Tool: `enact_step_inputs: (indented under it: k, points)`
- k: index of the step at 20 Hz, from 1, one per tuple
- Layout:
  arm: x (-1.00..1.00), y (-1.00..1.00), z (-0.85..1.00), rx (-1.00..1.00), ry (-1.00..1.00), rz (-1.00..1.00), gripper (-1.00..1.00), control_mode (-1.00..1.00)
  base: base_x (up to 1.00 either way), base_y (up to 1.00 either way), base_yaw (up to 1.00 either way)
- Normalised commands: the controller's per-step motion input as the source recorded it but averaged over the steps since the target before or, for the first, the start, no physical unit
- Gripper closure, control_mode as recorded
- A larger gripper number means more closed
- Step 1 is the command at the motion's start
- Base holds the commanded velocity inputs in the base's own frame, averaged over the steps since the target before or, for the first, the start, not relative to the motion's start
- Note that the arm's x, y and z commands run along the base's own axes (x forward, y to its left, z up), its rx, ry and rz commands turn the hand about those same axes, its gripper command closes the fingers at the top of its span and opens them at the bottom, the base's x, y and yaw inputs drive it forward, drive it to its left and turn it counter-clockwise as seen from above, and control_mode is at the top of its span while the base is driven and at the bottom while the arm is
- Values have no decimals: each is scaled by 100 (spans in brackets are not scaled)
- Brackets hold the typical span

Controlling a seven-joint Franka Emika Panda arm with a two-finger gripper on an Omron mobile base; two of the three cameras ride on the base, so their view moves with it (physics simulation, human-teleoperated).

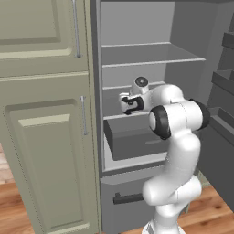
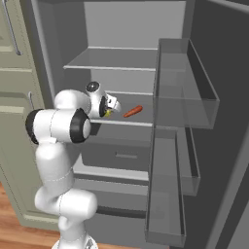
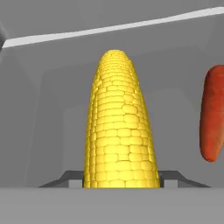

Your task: Gather the corn and carrot from the fridge and place them on a tray on the dining counter. Then gather the chicken drumstick and steak from the fridge and place them on the other tray.

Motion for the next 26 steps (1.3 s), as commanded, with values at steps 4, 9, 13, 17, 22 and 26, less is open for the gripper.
enact_step_inputs:
  k: [4, 9, 13, 17, 22, 26]
  points:
    - [-100, 0, 38, 0, -6, 0, 100, -100, 0, 0, 0]
    - [-100, 0, 47, 0, -13, 0, 100, -100, 0, 0, 0]
    - [-87, 0, 49, 0, 3, -1, 100, -100, 0, 0, 0]
    - [-69, -2, 57, 2, 27, -7, 100, -100, 0, 0, 0]
    - [-34, -7, 72, 6, 47, -10, 100, -100, 0, 0, 0]
    - [-33, -2, 35, 10, 42, -10, 100, -100, 0, 0, 0]
